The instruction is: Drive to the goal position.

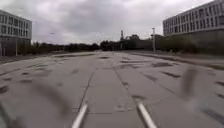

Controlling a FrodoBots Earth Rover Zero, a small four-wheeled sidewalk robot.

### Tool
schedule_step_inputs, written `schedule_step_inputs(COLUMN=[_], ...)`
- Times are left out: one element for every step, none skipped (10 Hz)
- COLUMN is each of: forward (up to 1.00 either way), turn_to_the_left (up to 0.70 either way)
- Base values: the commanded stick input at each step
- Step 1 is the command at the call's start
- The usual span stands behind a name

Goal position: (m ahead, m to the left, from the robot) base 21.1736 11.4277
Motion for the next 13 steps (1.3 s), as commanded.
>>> schedule_step_inputs(forward=[1.0,1.0,1.0,1.0,1.0,1.0,1.0,1.0,1.0,1.0,1.0,1.0,1.0], turn_to_the_left=[-0.27,-0.27,-0.27,-0.02,0.0,0.0,0.0,0.0,0.0,0.0,0.0,0.0,0.0])
